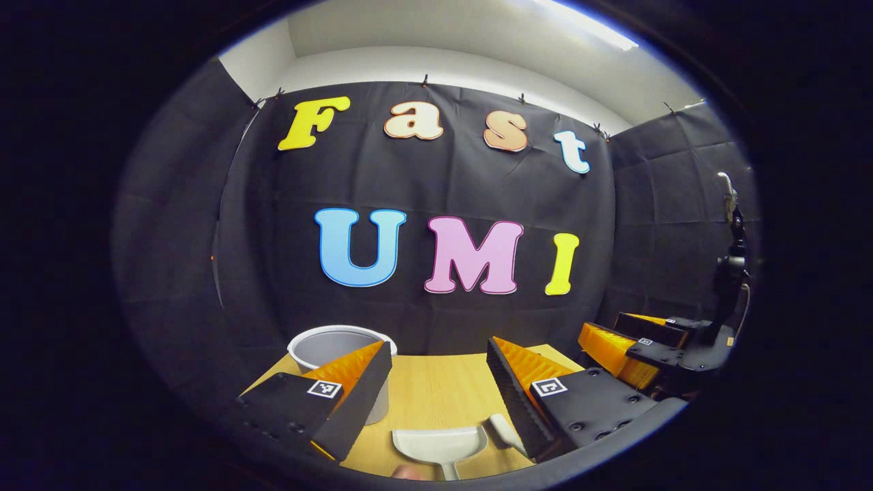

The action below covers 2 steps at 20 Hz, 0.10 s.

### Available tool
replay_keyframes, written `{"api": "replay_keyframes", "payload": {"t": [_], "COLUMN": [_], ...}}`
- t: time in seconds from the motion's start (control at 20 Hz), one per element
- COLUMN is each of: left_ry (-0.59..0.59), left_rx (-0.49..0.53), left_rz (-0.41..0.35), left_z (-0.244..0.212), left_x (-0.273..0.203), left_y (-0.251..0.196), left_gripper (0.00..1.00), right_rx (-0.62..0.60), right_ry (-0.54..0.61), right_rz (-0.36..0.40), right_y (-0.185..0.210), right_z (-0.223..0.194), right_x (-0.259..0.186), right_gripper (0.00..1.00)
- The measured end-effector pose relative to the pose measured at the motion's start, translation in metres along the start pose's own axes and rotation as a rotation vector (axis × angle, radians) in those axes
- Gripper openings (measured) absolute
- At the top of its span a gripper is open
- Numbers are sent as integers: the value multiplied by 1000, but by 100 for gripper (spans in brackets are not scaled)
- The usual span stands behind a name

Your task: Pick up the small broom and dustpan from the desktop, sweep the trash into the dustpan with the broom, and then empty the trash into the garbage bin.

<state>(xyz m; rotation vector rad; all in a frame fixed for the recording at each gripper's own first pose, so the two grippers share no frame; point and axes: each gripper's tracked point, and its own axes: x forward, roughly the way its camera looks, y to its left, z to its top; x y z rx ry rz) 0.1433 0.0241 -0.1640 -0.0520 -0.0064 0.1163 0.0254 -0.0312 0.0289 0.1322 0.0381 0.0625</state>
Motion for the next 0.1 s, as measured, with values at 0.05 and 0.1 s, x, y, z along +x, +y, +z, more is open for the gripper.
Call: {"api": "replay_keyframes", "payload": {"t": [0.05, 0.1], "left_ry": [-1, -1], "left_rx": [-2, -6], "left_rz": [-6, -12], "left_z": [-2, -3], "left_x": [0, -1], "left_y": [2, 5], "left_gripper": [83, 83], "right_rx": [-8, -18], "right_ry": [1, 6], "right_rz": [-10, -18], "right_y": [1, 1], "right_z": [-1, -1], "right_x": [0, 0], "right_gripper": [97, 86]}}
